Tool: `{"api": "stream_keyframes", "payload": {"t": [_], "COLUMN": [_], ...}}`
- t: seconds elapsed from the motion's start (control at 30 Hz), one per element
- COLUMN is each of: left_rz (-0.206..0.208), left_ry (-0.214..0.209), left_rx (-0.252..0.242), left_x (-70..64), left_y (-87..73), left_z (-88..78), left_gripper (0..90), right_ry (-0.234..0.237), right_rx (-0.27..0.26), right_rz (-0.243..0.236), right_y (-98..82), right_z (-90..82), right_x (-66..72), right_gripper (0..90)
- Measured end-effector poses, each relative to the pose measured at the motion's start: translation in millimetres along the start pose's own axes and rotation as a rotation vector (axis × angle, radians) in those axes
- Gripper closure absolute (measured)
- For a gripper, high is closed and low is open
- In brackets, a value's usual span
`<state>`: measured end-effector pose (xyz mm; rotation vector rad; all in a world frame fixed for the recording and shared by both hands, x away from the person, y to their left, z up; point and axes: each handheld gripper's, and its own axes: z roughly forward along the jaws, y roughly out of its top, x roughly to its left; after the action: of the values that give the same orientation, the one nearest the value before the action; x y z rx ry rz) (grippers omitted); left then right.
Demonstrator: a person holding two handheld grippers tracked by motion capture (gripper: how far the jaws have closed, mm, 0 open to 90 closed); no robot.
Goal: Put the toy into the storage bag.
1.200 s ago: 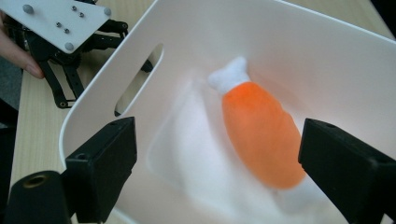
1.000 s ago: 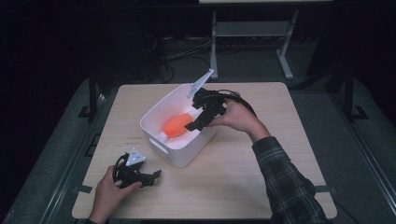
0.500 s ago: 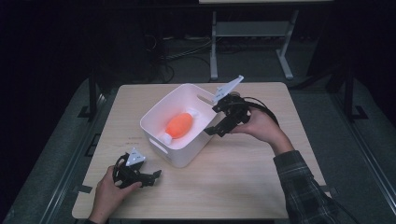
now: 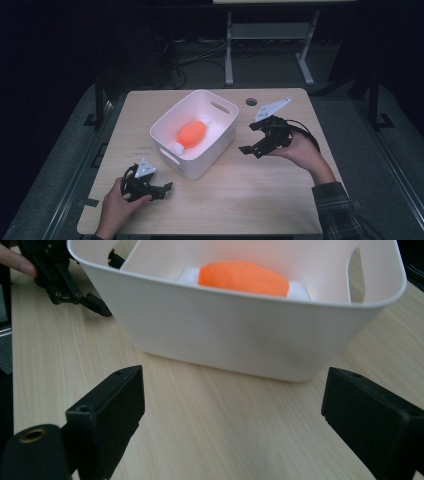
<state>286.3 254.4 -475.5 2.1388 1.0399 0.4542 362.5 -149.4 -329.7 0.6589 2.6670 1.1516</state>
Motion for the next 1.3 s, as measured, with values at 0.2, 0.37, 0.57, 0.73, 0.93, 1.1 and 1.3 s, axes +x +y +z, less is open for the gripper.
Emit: {"api": "stream_keyframes", "payload": {"t": [0.2,0.37,0.57,0.73,0.93,1.1,1.3], "left_rz": [0.0,0.0,0.002,0.002,0.005,0.004,0.004], "left_ry": [0.0,0.0,0.0,0.002,0.001,0.001,0.001], "left_rx": [0.0,0.0,-0.001,-0.001,0.001,0.001,0.001], "left_x": [0.0,0.0,0.1,0.1,0.2,0.2,0.2], "left_y": [0.0,0.0,-0.1,-0.1,-0.1,-0.1,-0.1], "left_z": [0.0,0.0,0.1,0.1,0.0,0.0,0.0], "left_gripper": [12.7,12.7,12.7,12.7,12.7,12.7,12.7], "right_ry": [-0.034,-0.064,-0.105,-0.139,-0.181,-0.208,-0.256], "right_rx": [-0.011,-0.025,-0.038,-0.036,-0.022,-0.022,-0.017], "right_rz": [0.054,0.087,0.126,0.157,0.2,0.239,0.275], "right_y": [-26.1,-48.3,-73.2,-94.0,-117.3,-138.0,-158.1], "right_z": [-0.5,-0.1,0.7,3.9,11.8,16.8,16.8], "right_x": [-0.5,0.0,3.1,6.6,10.2,12.0,14.5], "right_gripper": [10.0,10.0,10.0,10.0,10.0,10.0,10.0]}}
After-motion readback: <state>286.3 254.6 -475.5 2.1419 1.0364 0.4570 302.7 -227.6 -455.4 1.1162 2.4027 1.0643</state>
